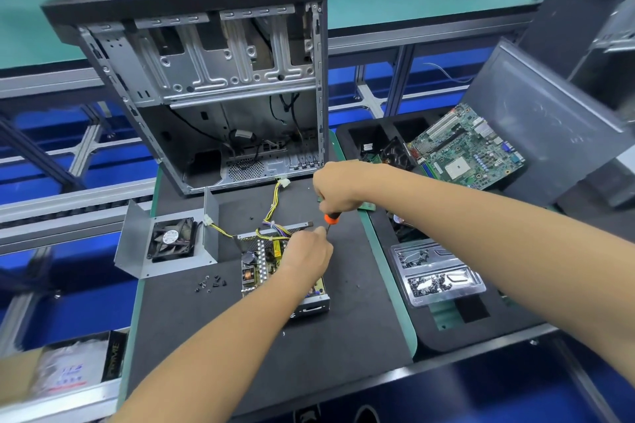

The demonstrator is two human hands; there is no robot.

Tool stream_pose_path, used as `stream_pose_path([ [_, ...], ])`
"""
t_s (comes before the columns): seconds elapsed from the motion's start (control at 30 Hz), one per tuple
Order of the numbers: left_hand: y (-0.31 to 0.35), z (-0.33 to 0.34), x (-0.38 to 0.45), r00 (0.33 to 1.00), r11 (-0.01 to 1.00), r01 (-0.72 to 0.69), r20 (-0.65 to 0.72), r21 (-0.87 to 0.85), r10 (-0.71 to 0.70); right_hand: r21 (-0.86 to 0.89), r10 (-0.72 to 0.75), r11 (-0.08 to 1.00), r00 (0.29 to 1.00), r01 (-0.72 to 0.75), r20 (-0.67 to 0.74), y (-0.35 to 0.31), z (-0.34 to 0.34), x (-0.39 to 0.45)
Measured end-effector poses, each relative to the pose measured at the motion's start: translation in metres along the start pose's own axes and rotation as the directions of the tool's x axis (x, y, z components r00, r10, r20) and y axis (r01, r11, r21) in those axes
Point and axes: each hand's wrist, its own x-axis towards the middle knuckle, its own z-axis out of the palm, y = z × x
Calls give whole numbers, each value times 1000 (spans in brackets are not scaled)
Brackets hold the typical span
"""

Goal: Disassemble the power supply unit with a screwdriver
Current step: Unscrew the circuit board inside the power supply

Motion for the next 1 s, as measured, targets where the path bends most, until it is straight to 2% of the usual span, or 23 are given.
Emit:
stream_pose_path([
  [0.17,8,1,7,987,978,151,-40,-142,-158,0,-8,1000,999,8,31,-6,-3,3],
  [0.33,12,7,7,966,946,226,-73,-234,-249,-1,-32,999,999,32,8,-14,-10,10],
  [0.47,10,7,11,976,958,182,-77,-221,-203,0,-58,998,998,58,-5,-17,-11,15],
  [0.67,2,3,16,995,987,73,-61,-146,-83,-17,-35,999,998,36,51,-4,-7,17],
  [1.0,6,1,17,992,971,114,-34,-208,-124,13,-54,998,998,54,18,0,-8,15],
])
